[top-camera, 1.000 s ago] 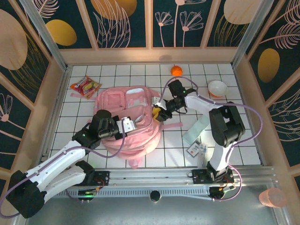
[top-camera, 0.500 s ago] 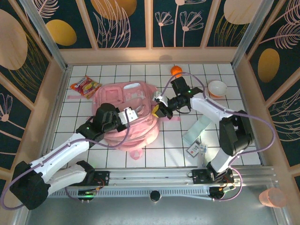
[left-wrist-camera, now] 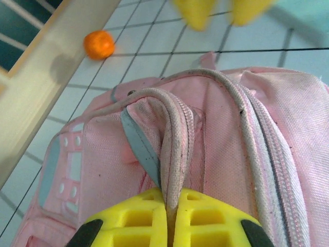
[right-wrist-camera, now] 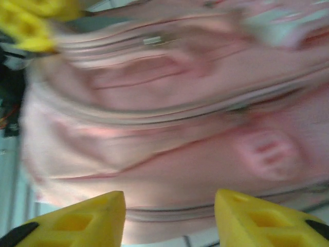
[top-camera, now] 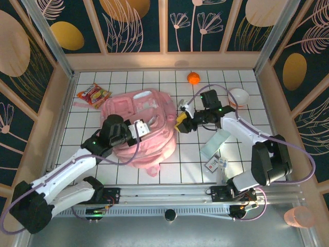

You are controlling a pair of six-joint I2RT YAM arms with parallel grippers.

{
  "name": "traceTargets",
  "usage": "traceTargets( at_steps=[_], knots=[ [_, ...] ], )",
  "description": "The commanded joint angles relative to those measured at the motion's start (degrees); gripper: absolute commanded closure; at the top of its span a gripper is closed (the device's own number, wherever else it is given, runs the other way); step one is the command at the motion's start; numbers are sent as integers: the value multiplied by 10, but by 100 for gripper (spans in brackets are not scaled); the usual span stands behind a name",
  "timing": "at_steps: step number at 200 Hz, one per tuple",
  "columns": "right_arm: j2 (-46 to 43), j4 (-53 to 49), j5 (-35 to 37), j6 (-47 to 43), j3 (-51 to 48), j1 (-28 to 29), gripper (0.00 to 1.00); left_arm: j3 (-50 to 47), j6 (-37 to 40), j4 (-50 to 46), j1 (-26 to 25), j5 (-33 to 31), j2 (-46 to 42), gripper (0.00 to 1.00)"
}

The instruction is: Pack the student bag

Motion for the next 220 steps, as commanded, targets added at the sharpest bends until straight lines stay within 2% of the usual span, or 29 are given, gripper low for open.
traceTargets(
  at_steps=[1, 44, 93, 140, 220],
  knots=[
    [21, 58, 22, -37, 9, 2, 47, -4, 48, 78, -2, 123, -39, 100],
    [67, 6, 18, -162, 44, 48, 44, -24, 59, 94, 3, 135, -63, 100],
    [99, -6, -4, -179, 43, 35, 43, -17, 56, 96, 4, 136, -67, 100],
    [82, -38, -47, -190, 18, 6, 43, -20, 36, 113, 4, 123, -66, 100],
    [113, -5, -108, -162, 24, 24, 47, -11, 32, 110, 4, 141, -66, 100]
  ],
)
